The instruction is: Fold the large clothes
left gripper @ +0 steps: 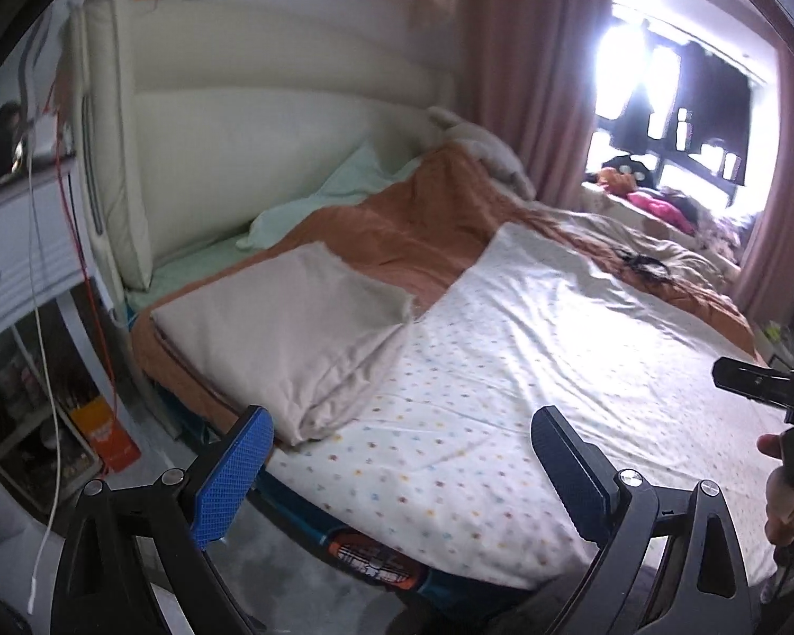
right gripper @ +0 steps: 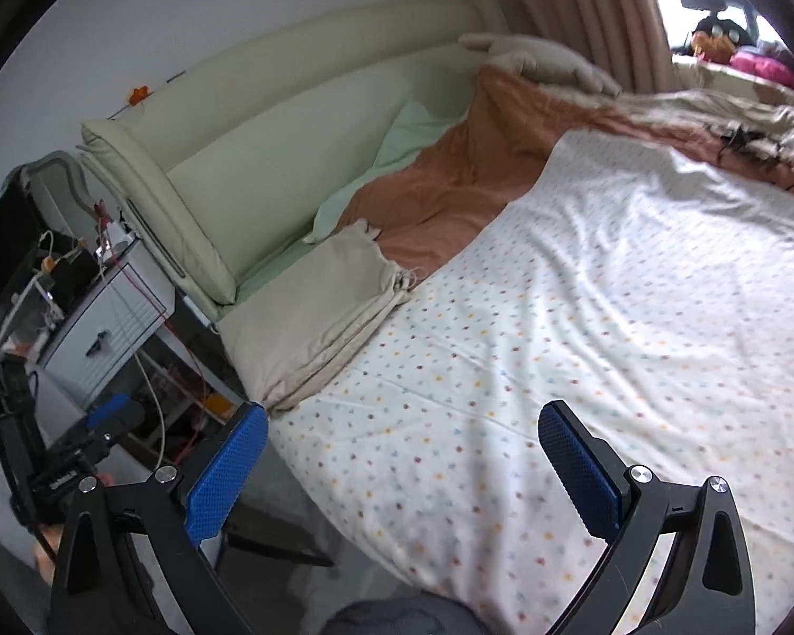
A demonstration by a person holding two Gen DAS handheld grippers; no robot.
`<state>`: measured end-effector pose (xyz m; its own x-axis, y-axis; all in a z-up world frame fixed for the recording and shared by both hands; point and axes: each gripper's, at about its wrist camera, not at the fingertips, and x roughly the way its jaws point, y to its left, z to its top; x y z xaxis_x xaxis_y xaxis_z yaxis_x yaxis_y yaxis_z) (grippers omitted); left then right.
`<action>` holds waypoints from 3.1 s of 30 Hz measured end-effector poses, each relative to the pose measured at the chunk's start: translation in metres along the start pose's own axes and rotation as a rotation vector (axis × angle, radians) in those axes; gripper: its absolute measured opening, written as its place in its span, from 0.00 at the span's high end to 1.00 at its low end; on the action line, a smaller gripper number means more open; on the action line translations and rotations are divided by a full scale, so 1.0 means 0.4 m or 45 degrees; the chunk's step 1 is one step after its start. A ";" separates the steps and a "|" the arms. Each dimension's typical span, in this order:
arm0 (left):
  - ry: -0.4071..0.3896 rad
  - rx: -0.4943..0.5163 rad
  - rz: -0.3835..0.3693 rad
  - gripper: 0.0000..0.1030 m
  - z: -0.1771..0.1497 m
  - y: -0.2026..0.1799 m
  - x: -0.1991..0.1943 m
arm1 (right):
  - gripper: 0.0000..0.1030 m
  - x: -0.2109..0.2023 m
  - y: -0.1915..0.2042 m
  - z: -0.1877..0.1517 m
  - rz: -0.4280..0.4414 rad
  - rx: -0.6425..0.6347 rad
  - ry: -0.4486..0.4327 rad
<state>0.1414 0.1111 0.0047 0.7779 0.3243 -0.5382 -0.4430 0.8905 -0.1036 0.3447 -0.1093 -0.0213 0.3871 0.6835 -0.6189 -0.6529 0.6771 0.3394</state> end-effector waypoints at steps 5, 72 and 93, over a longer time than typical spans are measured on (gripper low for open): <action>-0.054 0.060 -0.053 0.04 -0.033 -0.058 -0.094 | 0.00 -0.126 0.011 -0.059 -0.066 -0.021 -0.084; -0.274 0.225 -0.293 0.02 -0.333 -0.138 -0.459 | 0.00 -0.603 0.077 -0.521 -0.379 -0.023 -0.374; -0.292 0.167 -0.285 0.01 -0.326 -0.108 -0.444 | 0.00 -0.560 0.073 -0.531 -0.395 -0.009 -0.317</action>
<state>-0.0358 -0.0267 -0.0044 0.9357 0.1665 -0.3110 -0.2008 0.9762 -0.0815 0.1009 -0.3005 -0.0233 0.7125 0.4922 -0.5001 -0.4839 0.8608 0.1579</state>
